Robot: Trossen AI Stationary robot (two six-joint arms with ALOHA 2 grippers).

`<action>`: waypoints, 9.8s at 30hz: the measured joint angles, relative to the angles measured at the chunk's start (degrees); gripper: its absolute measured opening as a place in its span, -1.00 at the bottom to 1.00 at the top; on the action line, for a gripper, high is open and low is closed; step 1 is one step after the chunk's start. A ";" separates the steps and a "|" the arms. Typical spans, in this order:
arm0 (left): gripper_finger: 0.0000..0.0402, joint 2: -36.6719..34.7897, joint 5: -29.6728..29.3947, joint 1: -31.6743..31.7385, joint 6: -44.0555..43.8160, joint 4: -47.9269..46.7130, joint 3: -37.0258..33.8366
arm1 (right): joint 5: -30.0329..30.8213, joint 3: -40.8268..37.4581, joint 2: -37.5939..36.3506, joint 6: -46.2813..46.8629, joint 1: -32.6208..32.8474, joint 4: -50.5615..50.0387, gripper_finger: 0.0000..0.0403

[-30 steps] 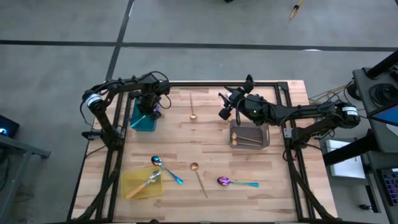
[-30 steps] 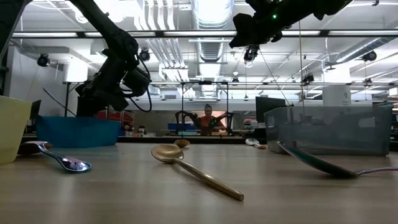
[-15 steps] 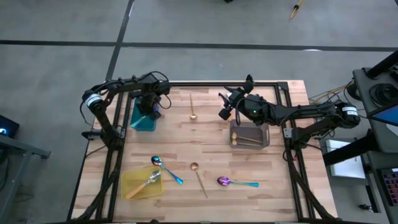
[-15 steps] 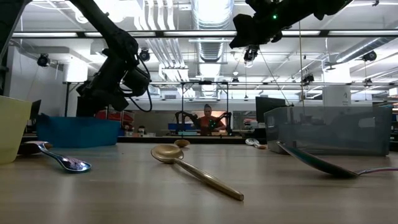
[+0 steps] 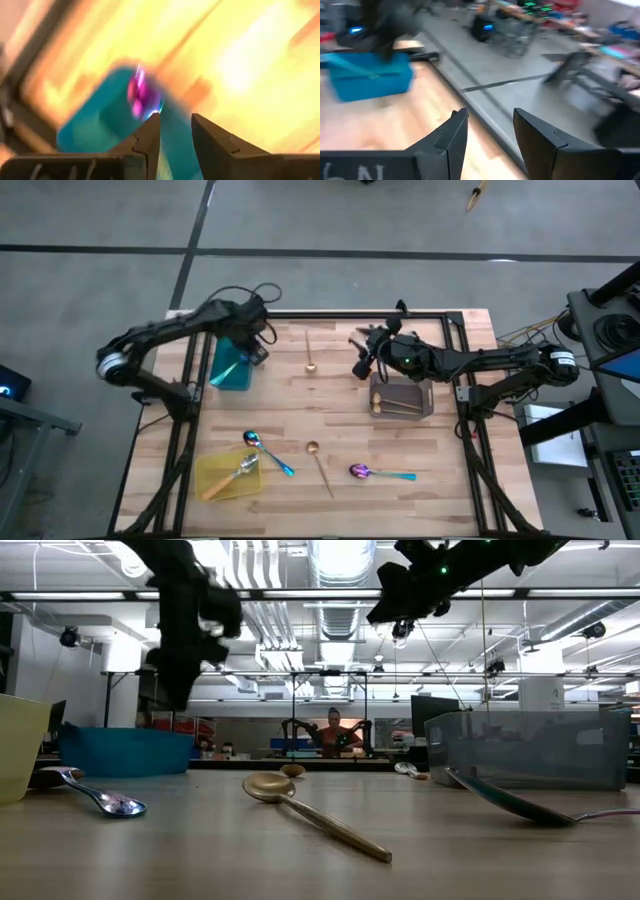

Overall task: Sort silverware by color (type)
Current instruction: Put the yellow spoon into the yellow bin

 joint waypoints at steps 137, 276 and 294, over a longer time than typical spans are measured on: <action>-0.54 -27.71 0.09 -19.85 43.25 63.65 -26.33 | -13.37 26.91 41.85 51.07 -20.94 -48.68 -0.53; -0.54 -19.34 -0.04 -19.15 45.81 68.70 -26.42 | -13.35 25.52 45.13 36.91 -15.46 -29.09 -0.66; -0.54 -19.12 0.00 -19.13 45.81 68.81 -26.42 | -9.08 25.23 37.44 34.19 -13.78 -27.92 -0.84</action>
